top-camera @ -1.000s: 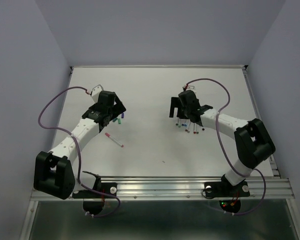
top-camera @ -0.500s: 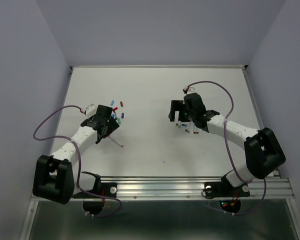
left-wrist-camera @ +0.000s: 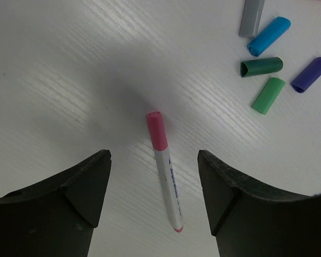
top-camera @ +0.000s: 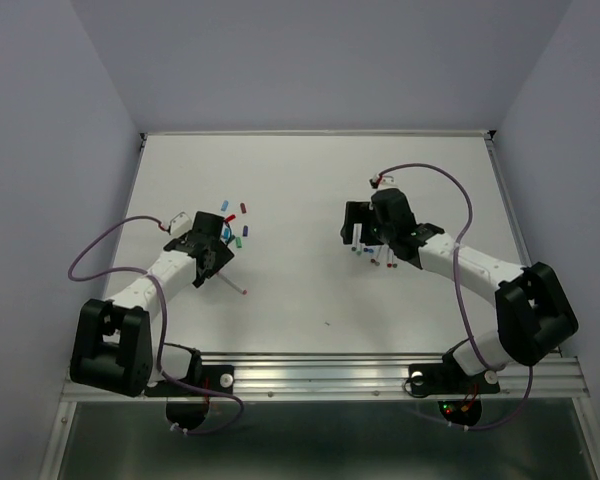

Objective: Open the pen caps

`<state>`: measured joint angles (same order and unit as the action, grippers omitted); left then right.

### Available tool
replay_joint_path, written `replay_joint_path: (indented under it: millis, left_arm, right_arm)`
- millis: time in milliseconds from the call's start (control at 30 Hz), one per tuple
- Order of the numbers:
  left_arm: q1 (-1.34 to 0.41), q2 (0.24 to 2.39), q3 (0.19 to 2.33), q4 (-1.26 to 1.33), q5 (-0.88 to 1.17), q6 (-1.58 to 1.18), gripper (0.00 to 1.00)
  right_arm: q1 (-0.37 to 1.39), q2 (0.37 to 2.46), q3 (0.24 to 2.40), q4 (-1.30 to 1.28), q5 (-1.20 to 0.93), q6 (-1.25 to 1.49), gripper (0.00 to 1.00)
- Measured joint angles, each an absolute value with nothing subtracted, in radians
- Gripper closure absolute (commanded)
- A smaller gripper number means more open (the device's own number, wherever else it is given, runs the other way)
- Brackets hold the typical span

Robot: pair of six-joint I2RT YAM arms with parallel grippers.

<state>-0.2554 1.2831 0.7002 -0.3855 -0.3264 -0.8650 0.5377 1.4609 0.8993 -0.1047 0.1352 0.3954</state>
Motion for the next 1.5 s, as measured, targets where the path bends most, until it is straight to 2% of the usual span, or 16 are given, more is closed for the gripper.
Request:
replay_joint_path:
  millis: [100,133,200,400,533,800,833,900,1233,1367,1500]
  left_arm:
    - [-0.246,1.297,0.693,-0.373,-0.324,-0.865,0.27]
    - [-0.243,1.309,0.693,-0.363,-0.323,-0.866,0.33]
    - [-0.239,1.335,0.693,-0.349,-0.323,-0.865,0.33]
    - [-0.233,1.415,0.697,-0.317,-0.323,-0.854,0.42]
    - [-0.233,1.424,0.698,-0.299,-0.325,-0.846,0.59]
    - [-0.227,1.426,0.691,-0.266,-0.303,-0.843,0.81]
    - [-0.227,1.425,0.687,-0.257,-0.300,-0.842,0.90]
    - [-0.227,1.424,0.683,-0.244,-0.296,-0.843,1.00]
    - [-0.228,1.415,0.673,-0.204,-0.235,-0.812,1.00]
    - [-0.245,1.344,0.647,-0.207,-0.209,-0.801,1.00]
    - [-0.304,1.153,0.638,-0.185,-0.183,-0.800,1.00]
  right_arm:
    - [0.538,1.453,0.899,-0.105,0.143,0.395,0.00]
    - [0.538,1.452,0.899,-0.105,0.146,0.395,0.00]
    - [0.538,1.448,0.897,-0.104,0.151,0.395,0.00]
    - [0.538,1.427,0.879,-0.112,0.178,0.395,0.00]
    - [0.538,1.416,0.879,-0.112,0.192,0.395,0.00]
    - [0.538,1.414,0.879,-0.113,0.214,0.395,0.00]
    - [0.538,1.414,0.879,-0.113,0.219,0.395,0.00]
    - [0.538,1.414,0.879,-0.112,0.227,0.395,0.00]
    - [0.538,1.414,0.879,-0.113,0.215,0.383,0.00]
    - [0.538,1.401,0.867,-0.100,0.087,0.361,0.00]
    - [0.544,1.361,0.821,-0.058,-0.094,0.342,0.00]
